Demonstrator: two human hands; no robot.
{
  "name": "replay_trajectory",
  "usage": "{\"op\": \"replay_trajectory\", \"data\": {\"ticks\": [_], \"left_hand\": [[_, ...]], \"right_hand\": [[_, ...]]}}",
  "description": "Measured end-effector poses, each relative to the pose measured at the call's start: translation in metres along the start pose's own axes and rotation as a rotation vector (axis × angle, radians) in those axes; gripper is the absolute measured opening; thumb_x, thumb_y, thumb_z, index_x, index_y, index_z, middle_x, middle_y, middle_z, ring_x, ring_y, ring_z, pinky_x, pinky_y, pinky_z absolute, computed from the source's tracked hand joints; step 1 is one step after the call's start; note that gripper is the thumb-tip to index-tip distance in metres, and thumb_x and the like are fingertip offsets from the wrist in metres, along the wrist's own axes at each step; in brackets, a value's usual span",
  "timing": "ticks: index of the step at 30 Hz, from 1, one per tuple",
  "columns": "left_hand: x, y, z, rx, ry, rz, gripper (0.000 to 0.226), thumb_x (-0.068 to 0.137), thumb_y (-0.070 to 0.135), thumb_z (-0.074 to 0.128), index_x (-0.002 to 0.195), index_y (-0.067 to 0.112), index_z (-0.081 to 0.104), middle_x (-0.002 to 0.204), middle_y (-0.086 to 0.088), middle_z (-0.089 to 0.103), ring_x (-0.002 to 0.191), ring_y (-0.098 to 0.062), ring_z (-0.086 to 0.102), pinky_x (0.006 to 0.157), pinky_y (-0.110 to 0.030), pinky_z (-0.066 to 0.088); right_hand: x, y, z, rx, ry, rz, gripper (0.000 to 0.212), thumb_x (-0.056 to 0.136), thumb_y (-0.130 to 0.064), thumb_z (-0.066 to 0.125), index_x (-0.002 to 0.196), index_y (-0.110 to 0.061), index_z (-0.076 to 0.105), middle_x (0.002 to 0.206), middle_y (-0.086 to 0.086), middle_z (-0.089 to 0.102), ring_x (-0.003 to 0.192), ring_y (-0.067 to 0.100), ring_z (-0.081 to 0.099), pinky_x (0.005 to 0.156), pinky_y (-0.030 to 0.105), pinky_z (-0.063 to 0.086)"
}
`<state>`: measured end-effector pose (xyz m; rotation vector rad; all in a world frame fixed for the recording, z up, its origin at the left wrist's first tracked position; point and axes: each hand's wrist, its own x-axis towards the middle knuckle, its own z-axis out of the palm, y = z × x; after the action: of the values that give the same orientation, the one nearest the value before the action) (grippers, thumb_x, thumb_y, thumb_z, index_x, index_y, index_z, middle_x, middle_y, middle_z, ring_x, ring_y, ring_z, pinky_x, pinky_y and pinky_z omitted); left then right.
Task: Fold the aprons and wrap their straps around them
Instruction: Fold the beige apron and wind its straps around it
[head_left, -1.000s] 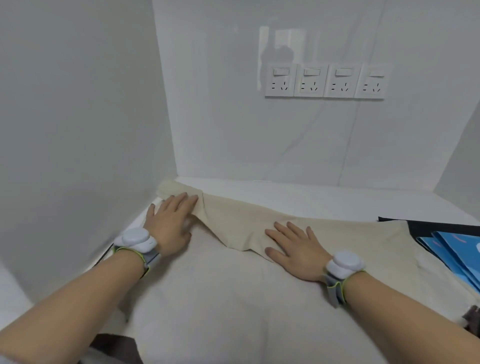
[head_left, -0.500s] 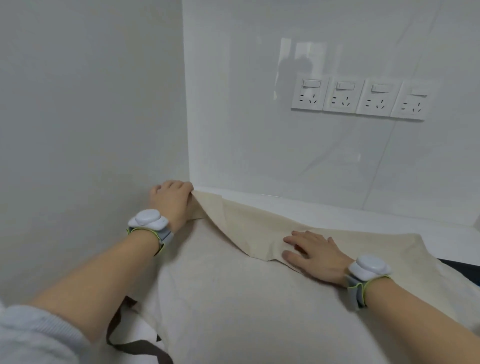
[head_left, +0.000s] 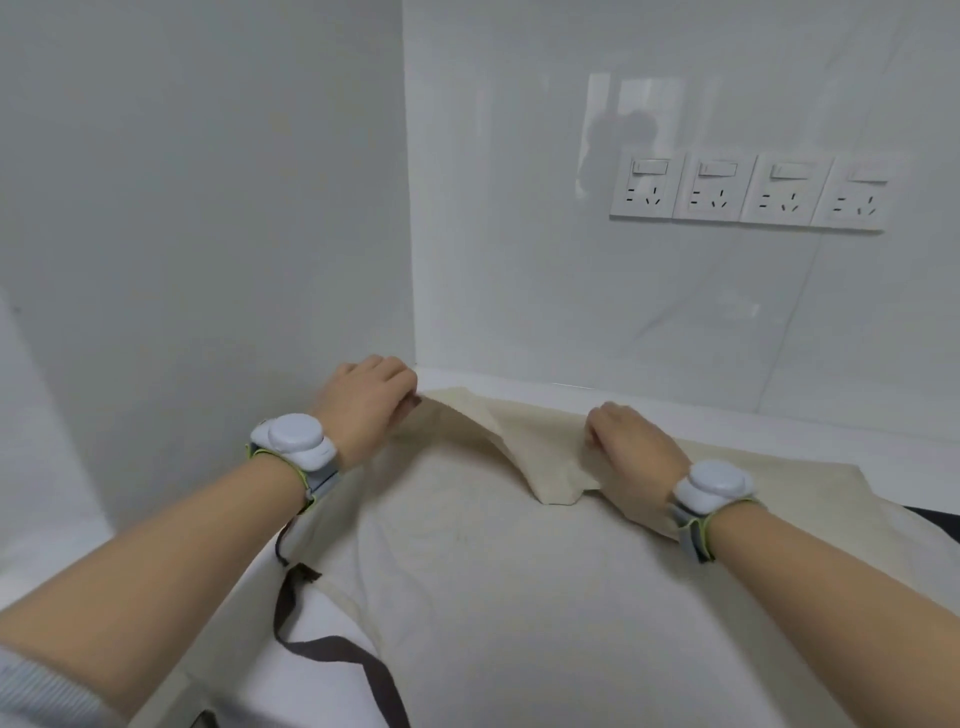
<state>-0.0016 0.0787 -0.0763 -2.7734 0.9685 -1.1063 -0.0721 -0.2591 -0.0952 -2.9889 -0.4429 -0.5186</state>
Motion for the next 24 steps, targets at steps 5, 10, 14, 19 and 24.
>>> {"op": "replay_trajectory", "data": {"ticks": [5,10,14,19,24], "left_hand": [[-0.037,-0.001,-0.005,0.049,-0.281,0.309,0.014,0.09,0.024,0.051,0.101,0.03,0.055,0.12,0.006,0.053,0.117,-0.017,0.048,0.092,-0.035,0.038],[-0.051,0.018,-0.013,0.106,-0.573,0.292,0.023,0.096,0.023,0.043,0.116,0.03,0.053,0.148,0.009,0.032,0.136,-0.013,0.032,0.103,-0.032,0.028],[-0.05,0.021,-0.016,0.091,-0.551,0.263,0.019,0.09,0.025,0.047,0.106,0.029,0.056,0.149,0.01,0.033,0.136,-0.014,0.034,0.1,-0.035,0.034],[-0.048,0.019,-0.031,0.094,-0.607,0.22,0.015,0.081,0.032,0.049,0.088,0.024,0.06,0.158,0.011,0.025,0.148,-0.014,0.018,0.107,-0.038,0.03],[-0.065,0.027,-0.023,-0.095,-0.808,0.18,0.026,0.084,0.043,0.048,0.079,0.02,0.058,0.156,0.02,0.026,0.147,-0.005,0.014,0.114,-0.036,0.023]], "right_hand": [[-0.026,-0.007,0.006,0.056,-0.2,-0.165,0.021,0.087,-0.036,0.05,0.105,-0.026,0.05,0.104,-0.008,0.051,0.098,0.016,0.045,0.083,0.032,0.041],[-0.035,-0.004,0.027,-0.146,-0.204,-0.131,0.042,0.076,-0.009,0.049,0.117,-0.019,0.048,0.12,0.001,0.046,0.108,0.023,0.04,0.084,0.038,0.047],[-0.027,-0.004,0.016,-0.12,-0.078,-0.023,0.033,0.078,0.002,0.047,0.105,-0.014,0.055,0.109,0.004,0.052,0.102,0.024,0.044,0.076,0.031,0.041],[-0.032,-0.005,-0.029,0.231,0.194,-0.018,0.033,0.074,0.009,0.048,0.088,-0.019,0.059,0.085,-0.003,0.053,0.084,0.018,0.045,0.072,0.033,0.038],[-0.064,-0.005,-0.029,0.143,-0.503,-0.016,0.033,0.064,-0.009,0.042,0.072,-0.039,0.053,0.084,-0.014,0.06,0.085,0.013,0.055,0.081,0.03,0.049]]}}
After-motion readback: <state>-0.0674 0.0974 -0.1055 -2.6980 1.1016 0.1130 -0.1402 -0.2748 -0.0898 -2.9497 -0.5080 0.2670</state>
